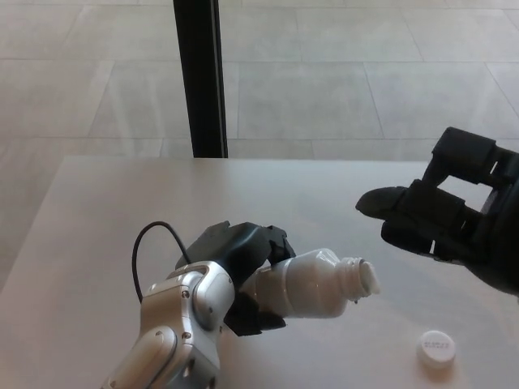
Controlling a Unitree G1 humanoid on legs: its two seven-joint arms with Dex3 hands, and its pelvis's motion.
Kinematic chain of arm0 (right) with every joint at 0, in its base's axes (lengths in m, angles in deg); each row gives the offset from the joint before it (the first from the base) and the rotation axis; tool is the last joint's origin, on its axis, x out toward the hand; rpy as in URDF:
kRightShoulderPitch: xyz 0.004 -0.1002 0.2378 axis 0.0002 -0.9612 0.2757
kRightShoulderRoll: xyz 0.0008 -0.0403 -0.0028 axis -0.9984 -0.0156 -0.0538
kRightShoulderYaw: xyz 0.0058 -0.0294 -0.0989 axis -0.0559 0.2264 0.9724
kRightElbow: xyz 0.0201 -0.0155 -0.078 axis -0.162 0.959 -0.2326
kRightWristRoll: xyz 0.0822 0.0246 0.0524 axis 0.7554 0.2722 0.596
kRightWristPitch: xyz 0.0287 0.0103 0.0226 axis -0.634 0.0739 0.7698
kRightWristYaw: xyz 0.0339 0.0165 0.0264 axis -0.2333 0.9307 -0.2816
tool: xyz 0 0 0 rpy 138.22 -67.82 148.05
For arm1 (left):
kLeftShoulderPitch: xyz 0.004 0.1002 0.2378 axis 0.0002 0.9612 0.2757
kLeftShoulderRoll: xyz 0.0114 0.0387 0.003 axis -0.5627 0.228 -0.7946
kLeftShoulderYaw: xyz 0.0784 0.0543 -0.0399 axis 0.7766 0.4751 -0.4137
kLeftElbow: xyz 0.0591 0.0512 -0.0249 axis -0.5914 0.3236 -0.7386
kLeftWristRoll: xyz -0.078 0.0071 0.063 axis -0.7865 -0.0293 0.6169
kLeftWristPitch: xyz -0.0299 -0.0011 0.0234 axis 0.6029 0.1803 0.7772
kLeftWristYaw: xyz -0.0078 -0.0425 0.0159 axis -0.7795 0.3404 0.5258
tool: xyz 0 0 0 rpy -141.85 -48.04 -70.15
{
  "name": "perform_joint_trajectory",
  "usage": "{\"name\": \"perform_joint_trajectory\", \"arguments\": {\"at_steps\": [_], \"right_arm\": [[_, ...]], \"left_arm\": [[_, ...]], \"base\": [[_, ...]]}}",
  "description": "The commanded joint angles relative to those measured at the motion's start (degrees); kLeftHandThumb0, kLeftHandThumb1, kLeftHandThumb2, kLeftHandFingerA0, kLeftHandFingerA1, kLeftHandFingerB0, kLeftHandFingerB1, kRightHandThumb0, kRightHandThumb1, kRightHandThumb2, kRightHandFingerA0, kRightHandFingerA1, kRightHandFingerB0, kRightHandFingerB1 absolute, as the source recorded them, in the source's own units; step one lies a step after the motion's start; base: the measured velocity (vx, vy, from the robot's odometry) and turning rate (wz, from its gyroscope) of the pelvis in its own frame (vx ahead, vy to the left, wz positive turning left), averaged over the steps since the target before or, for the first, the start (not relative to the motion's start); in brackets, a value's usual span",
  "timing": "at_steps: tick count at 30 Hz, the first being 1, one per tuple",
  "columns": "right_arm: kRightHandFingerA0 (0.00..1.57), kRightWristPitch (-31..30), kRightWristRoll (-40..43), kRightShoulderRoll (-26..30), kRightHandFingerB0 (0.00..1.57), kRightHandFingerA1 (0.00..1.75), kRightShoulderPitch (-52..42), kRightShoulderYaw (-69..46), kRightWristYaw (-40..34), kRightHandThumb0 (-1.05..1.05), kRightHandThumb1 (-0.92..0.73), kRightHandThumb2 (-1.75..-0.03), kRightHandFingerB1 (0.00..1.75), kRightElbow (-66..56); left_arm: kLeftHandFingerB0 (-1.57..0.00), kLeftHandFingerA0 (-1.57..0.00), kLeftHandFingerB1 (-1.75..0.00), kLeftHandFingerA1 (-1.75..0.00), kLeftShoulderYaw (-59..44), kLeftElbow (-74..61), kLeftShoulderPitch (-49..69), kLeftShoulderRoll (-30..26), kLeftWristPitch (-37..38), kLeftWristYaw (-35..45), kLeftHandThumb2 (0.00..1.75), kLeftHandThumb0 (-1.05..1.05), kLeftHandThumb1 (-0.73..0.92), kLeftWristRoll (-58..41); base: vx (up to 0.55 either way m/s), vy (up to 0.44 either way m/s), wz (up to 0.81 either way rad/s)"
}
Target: The robot uses its left hand to to lift the bottle kept on the middle of the desk and tilts it towards its right hand. It then uses its right hand to rotate its cap to open it and places the bottle and cap back on the desk
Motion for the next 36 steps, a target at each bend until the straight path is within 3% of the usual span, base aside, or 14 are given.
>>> {"name": "perform_joint_trajectory", "arguments": {"at_steps": [1,3,5,6,12,13,14,15,16,18,20,25,26,36], "right_arm": [[0.81,0.75,0.5,0.3,0.73,1.54,-2.36,-1.93,-0.79,-0.36,-0.63,-0.64,0.83,-0.3],[0.81,-0.3,1.8,-0.35,0.73,1.54,-3.96,-3.24,1.12,-0.36,-0.63,-0.64,0.83,-1.01],[0.78,-1.94,10.25,-1.26,0.75,1.67,-8.93,-6.02,10.02,-0.33,-0.61,-0.59,0.83,-3.47],[0.76,-4.71,14.25,-2.08,0.73,1.68,-12.07,-7.86,13.87,-0.25,-0.64,-0.58,0.71,-5.24],[0.7,-14.48,22.62,-5.67,0.2,0.83,-19.59,-13.75,23.61,-0.54,-0.55,-0.87,0.47,-10.64],[0.66,-16.38,23.16,-6.19,0.19,0.78,-20.78,-14.88,24.73,-0.58,-0.58,-0.9,0.48,-11.53],[0.62,-17.04,24.0,-6.52,0.27,0.65,-22.71,-16.88,24.24,-0.56,-0.71,-0.62,0.35,-10.9],[0.62,-17.08,23.94,-6.72,0.27,0.65,-22.84,-17.18,24.64,-0.56,-0.71,-0.62,0.35,-11.17],[0.52,-18.95,25.92,-7.0,0.25,0.65,-25.19,-19.17,26.36,-0.62,-0.75,-0.63,0.34,-11.96],[0.52,-19.09,25.74,-7.46,0.25,0.65,-25.15,-19.72,27.37,-0.62,-0.75,-0.63,0.34,-12.49],[0.3,-21.32,29.91,-8.13,0.16,0.58,-29.35,-22.89,29.78,-0.69,-0.6,-0.93,0.43,-14.05],[0.19,-23.9,32.38,-9.27,0.18,0.42,-31.95,-25.99,33.58,-0.71,-0.77,-0.63,0.27,-16.12],[0.05,-24.37,32.84,-9.74,0.0,0.53,-32.15,-26.71,33.65,-0.36,-0.48,-1.05,0.47,-16.19],[0.09,-25.6,38.32,-11.48,0.3,0.48,-33.22,-32.14,37.32,-0.58,-0.59,-0.86,0.47,-17.74]], "left_arm": [[-0.8,-0.76,-1.21,-1.62,-0.37,0.25,0.47,-0.65,-0.46,0.65,0.89,-0.19,0.59,-1.17],[-0.8,-0.76,-1.21,-1.62,-0.73,0.38,0.75,-0.75,0.18,0.22,0.89,-0.19,0.59,-1.71],[-0.7,-0.8,-0.71,-1.49,-0.72,-0.73,1.41,-1.08,0.12,-0.22,0.86,-0.24,0.6,-1.24],[-0.77,-0.81,-1.11,-1.58,-1.66,-1.04,2.15,-0.61,0.74,-0.99,0.92,-0.19,0.62,-2.17],[-0.77,-0.8,-1.08,-1.58,-1.05,-1.1,3.1,-1.65,1.29,-2.42,0.79,-0.23,0.63,-0.21],[-0.73,-0.79,-0.76,-1.26,0.06,-1.1,2.91,-2.67,1.6,-1.94,0.78,-0.23,0.64,0.92],[-0.7,-0.82,-0.7,-1.2,1.73,-1.36,3.1,-4.55,1.46,-1.05,0.72,-0.23,0.67,3.04],[-0.7,-0.82,-0.7,-1.2,1.76,-1.39,3.12,-4.54,1.43,-1.07,0.72,-0.23,0.67,3.02],[-0.69,-0.84,-1.19,-1.63,4.05,-1.08,2.9,-6.8,1.48,-0.17,0.72,-0.21,0.68,5.84],[-0.69,-0.84,-1.19,-1.63,4.11,-1.32,2.9,-6.98,1.23,-0.35,0.72,-0.21,0.68,5.62],[-0.74,-0.84,-0.82,-1.34,5.26,0.01,3.56,-9.9,3.1,-1.16,0.82,-0.25,0.7,7.06],[-0.75,-0.78,-0.86,-1.47,7.82,1.3,2.14,-12.65,3.13,0.06,0.83,-0.25,0.71,8.97],[-0.69,-0.77,-0.76,-1.34,9.33,1.78,1.56,-13.36,3.25,0.46,0.74,-0.28,0.72,10.54],[-0.64,-0.75,-0.67,-1.43,18.92,5.78,-4.15,-17.19,6.72,2.57,0.63,-0.28,0.57,17.19]], "base": [[0.0,0.0,0.0],[0.0,0.0,0.0],[0.0,0.0,0.0],[0.0,0.0,0.0],[0.0,0.0,0.0],[0.0,0.0,0.0],[0.0,0.0,0.0],[0.0,0.0,0.0],[0.0,0.0,0.0],[0.0,0.0,0.0],[0.0,0.0,0.0],[0.0,0.0,0.0],[0.0,0.0,0.0],[0.0,0.0,0.0]]}}
